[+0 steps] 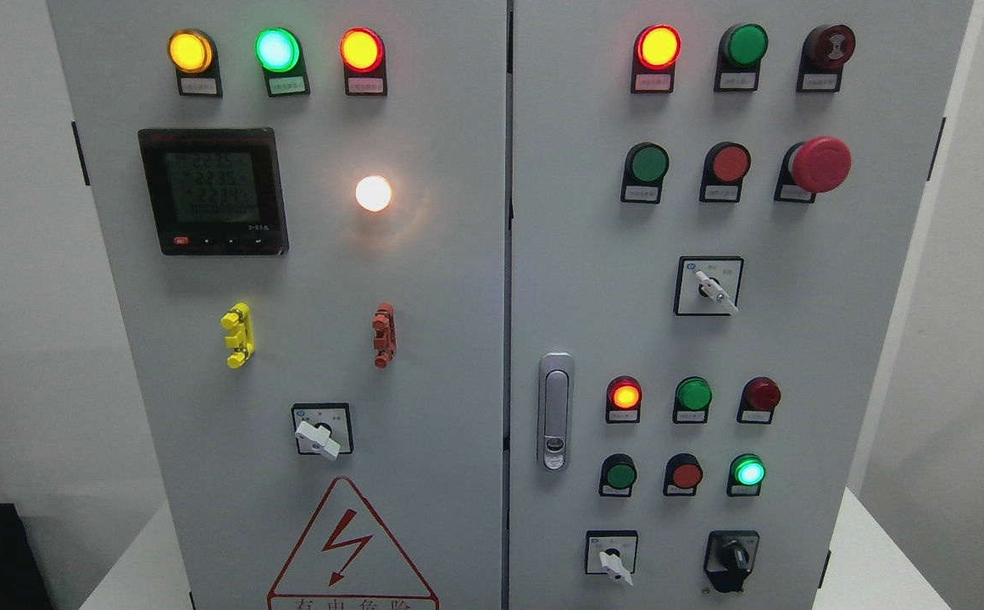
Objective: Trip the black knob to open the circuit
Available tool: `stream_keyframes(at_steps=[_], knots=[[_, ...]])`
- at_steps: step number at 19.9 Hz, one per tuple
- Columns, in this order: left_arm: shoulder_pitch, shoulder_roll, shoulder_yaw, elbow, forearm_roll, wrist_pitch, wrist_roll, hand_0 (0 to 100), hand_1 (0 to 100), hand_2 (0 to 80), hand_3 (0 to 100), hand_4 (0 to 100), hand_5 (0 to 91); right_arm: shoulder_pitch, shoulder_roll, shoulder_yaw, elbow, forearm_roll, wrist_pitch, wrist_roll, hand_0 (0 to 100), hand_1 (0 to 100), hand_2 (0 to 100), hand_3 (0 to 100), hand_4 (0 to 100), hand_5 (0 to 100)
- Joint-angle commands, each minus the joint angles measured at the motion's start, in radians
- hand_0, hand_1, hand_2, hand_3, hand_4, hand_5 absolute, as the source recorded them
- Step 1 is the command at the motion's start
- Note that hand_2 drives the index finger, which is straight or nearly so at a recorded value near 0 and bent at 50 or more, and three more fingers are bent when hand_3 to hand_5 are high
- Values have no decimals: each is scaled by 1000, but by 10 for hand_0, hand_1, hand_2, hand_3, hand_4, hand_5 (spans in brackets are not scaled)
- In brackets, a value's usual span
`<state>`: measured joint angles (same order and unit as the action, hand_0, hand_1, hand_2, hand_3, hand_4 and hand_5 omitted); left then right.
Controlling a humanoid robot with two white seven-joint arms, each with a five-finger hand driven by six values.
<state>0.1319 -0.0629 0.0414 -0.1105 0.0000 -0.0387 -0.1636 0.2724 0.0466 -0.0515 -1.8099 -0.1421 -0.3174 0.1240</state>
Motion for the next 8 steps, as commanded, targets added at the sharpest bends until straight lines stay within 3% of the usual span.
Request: stream_keyframes(at_steps=[1, 8], knots=[[0, 0, 0, 0, -23, 0, -1, 120, 389, 0, 0, 0, 0, 8, -2, 4, -6, -1, 1, 16, 0, 0, 0, 0, 0, 0], [0, 0, 0, 0, -23, -1, -1, 120, 389, 0, 0, 0, 0, 7, -4, 4, -3, -1, 1, 19, 0, 0, 0, 0, 0, 0]])
